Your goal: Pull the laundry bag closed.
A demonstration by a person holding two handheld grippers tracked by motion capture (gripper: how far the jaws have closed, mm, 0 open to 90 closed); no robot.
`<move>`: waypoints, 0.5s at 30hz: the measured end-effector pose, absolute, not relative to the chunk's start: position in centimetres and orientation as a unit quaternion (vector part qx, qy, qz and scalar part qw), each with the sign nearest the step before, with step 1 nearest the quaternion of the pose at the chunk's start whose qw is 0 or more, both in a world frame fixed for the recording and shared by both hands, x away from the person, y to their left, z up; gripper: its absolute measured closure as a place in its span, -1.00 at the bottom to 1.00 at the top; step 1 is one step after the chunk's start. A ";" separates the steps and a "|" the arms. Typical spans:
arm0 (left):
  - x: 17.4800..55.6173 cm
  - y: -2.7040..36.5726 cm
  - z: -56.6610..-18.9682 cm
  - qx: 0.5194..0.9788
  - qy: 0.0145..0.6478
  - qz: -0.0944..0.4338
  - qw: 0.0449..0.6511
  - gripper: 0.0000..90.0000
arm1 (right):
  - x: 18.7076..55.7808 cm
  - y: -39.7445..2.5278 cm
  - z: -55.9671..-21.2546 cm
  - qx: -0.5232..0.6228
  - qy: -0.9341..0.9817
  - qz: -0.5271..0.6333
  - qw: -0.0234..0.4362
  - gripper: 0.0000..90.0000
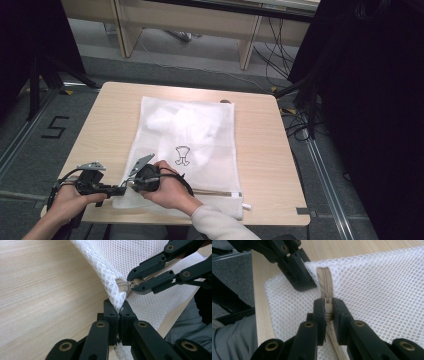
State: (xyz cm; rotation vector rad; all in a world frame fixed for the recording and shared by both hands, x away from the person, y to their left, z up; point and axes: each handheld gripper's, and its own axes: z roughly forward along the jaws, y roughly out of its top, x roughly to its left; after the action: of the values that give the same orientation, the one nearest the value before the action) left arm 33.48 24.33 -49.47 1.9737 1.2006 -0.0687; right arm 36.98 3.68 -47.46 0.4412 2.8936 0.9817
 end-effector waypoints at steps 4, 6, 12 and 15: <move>33.4 24.3 -49.5 0.781 0.477 -0.024 0.402 0.91 | 36.9 3.6 -47.6 0.141 0.937 0.320 0.029 0.83; 33.4 24.4 -49.4 0.783 0.475 -0.025 0.401 0.91 | 36.9 3.5 -47.6 0.141 0.937 0.318 0.028 0.83; 33.4 24.4 -49.4 0.782 0.476 -0.026 0.401 0.91 | 36.8 3.4 -47.8 0.146 0.936 0.319 0.021 0.83; 33.4 24.3 -49.5 0.782 0.477 -0.025 0.400 0.91 | 36.8 3.2 -47.9 0.146 0.937 0.318 0.021 0.83</move>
State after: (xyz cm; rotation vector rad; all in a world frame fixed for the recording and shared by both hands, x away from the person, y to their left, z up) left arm 33.38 24.34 -49.48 1.9775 1.2074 -0.0627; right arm 36.81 3.21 -47.93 0.4519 2.9030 0.9849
